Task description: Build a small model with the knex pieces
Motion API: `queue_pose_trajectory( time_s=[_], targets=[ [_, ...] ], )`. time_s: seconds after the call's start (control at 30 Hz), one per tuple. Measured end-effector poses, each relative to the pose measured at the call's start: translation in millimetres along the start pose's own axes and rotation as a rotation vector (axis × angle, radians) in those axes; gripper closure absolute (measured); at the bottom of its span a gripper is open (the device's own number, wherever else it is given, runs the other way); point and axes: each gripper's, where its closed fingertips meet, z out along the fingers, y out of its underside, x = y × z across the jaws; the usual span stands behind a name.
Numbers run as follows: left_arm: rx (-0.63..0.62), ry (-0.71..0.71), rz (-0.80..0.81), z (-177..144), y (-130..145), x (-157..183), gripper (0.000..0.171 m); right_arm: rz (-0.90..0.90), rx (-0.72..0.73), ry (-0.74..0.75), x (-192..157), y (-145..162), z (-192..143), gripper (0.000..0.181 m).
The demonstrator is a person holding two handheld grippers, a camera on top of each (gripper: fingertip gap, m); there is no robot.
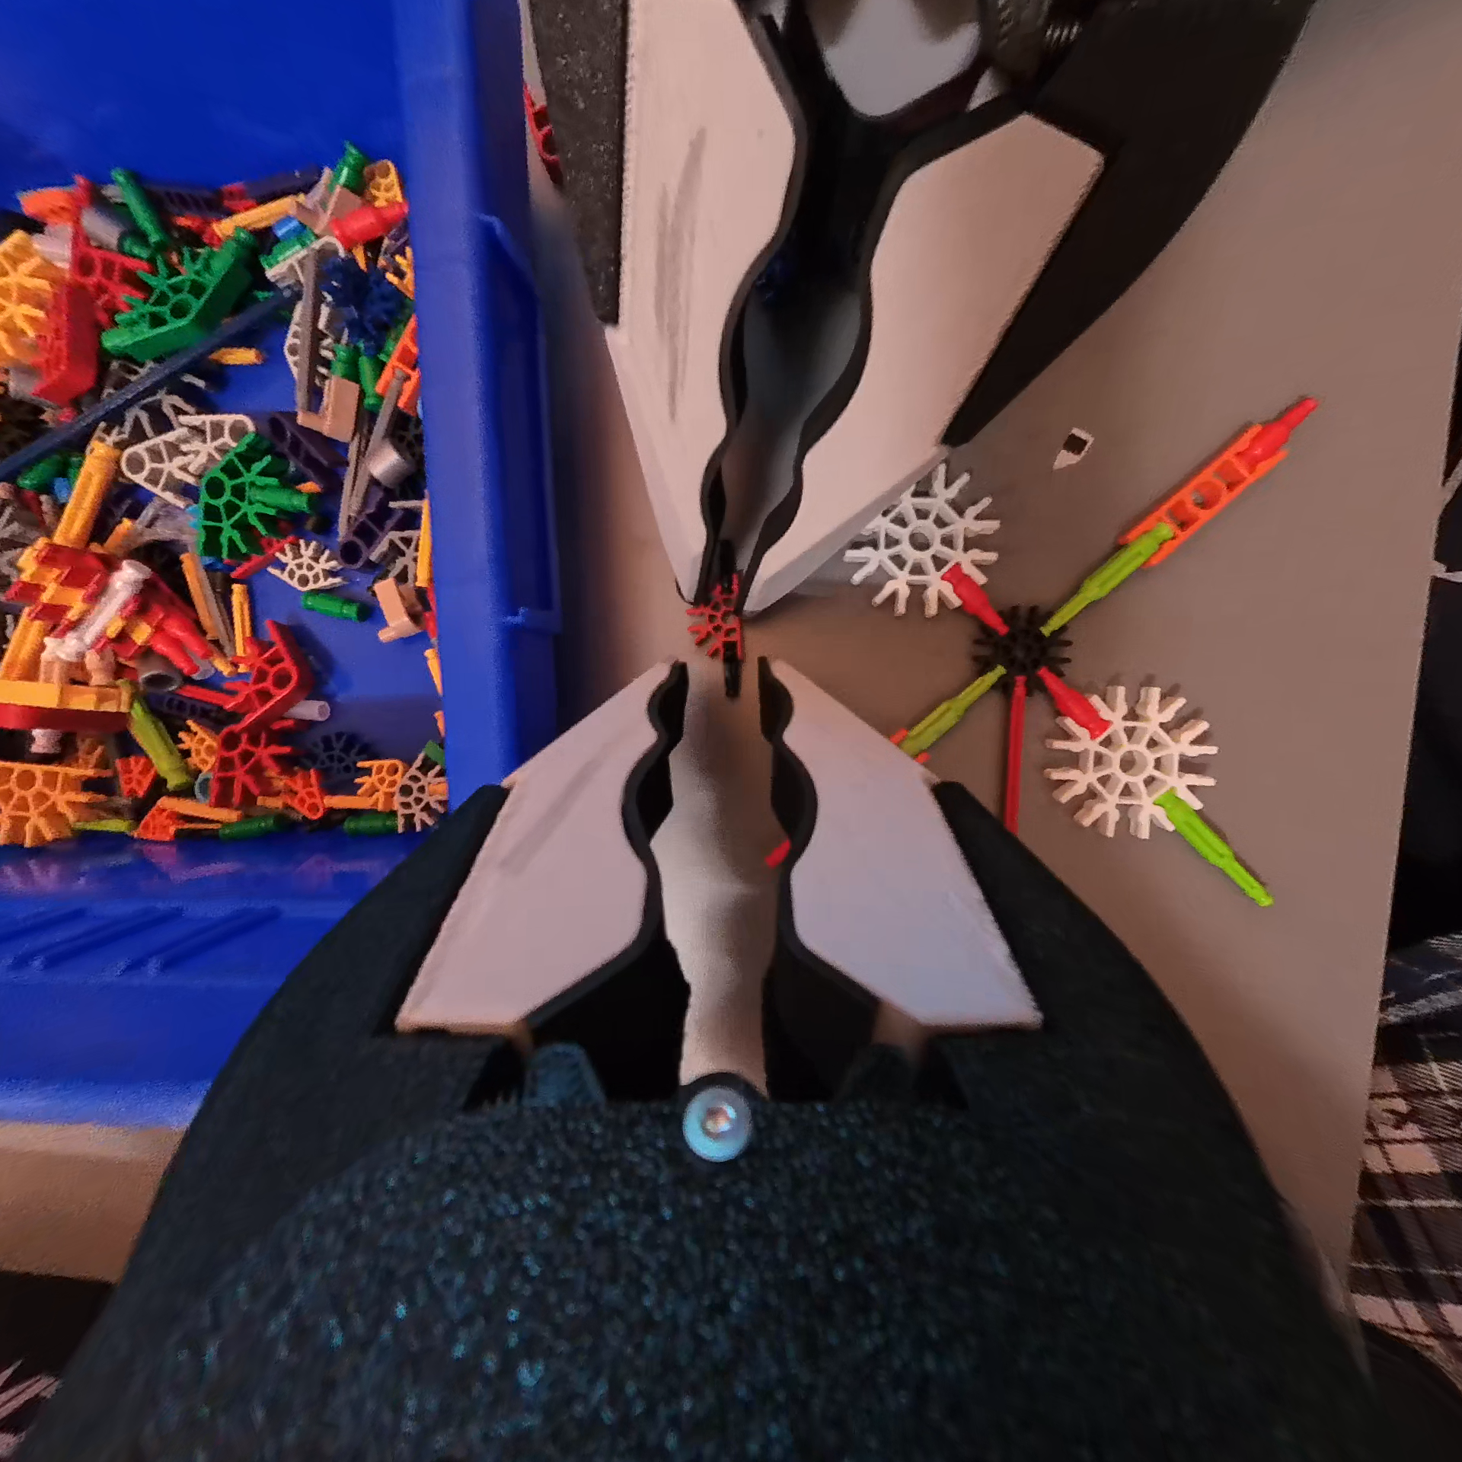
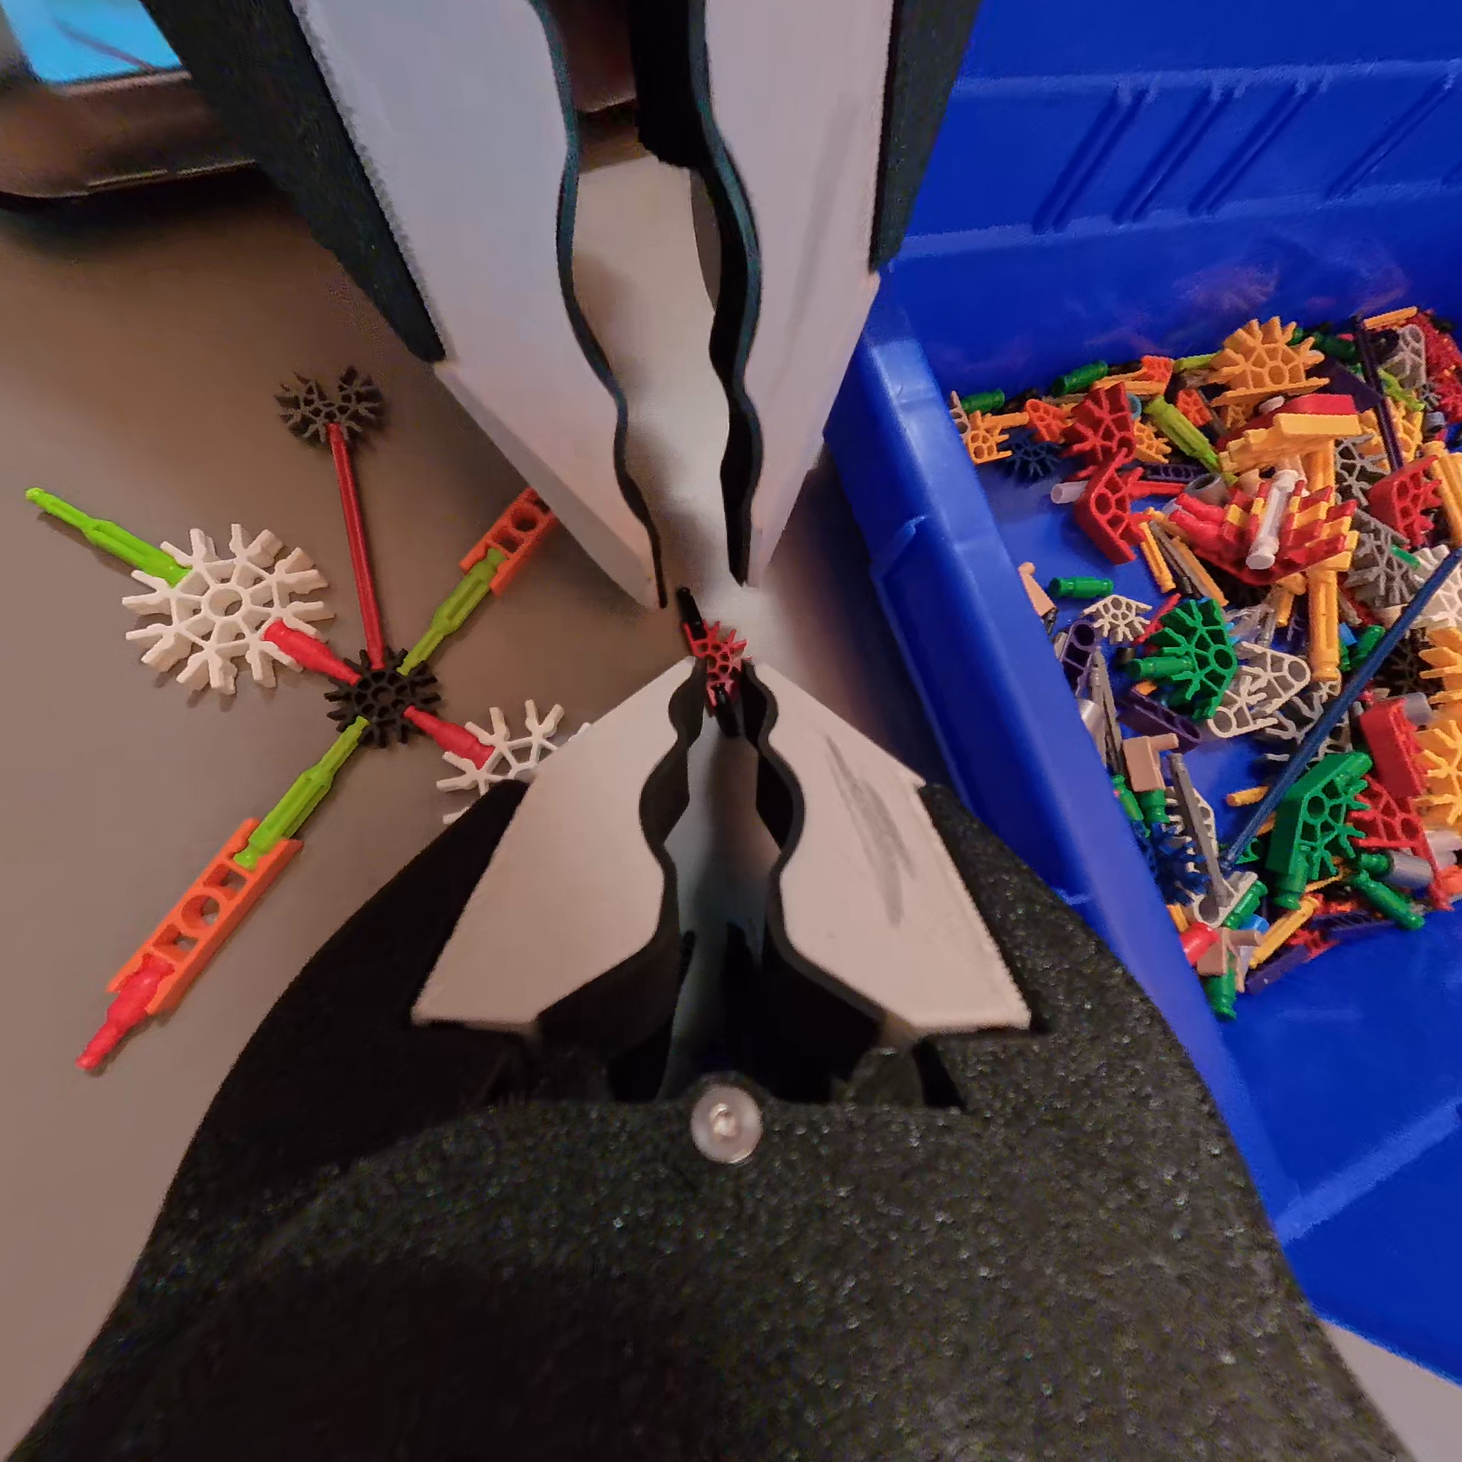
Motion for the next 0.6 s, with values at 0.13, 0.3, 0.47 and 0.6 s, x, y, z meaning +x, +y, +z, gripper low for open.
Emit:
queue_pose_trajectory(
  time_s=[0.13, 0.3, 0.47, 0.6],
  targets=[
    [-0.012, -0.016, 0.009, -2, 4, -1, 0.16, 0.002, 0.031, 0.002, 1, -7, -4, 0.177],
    [-0.001, -0.015, -0.006, -2, 7, -2, 0.165, -0.001, 0.008, -0.018, -1, -10, -2, 0.181],
    [0.002, -0.012, 0.0, 0, 8, 1, 0.166, -0.007, -0.012, -0.033, -3, -14, 4, 0.181],
    [0.009, -0.009, -0.004, 1, 10, 2, 0.167, -0.01, -0.037, -0.041, -4, -10, 8, 0.181]
  ],
)
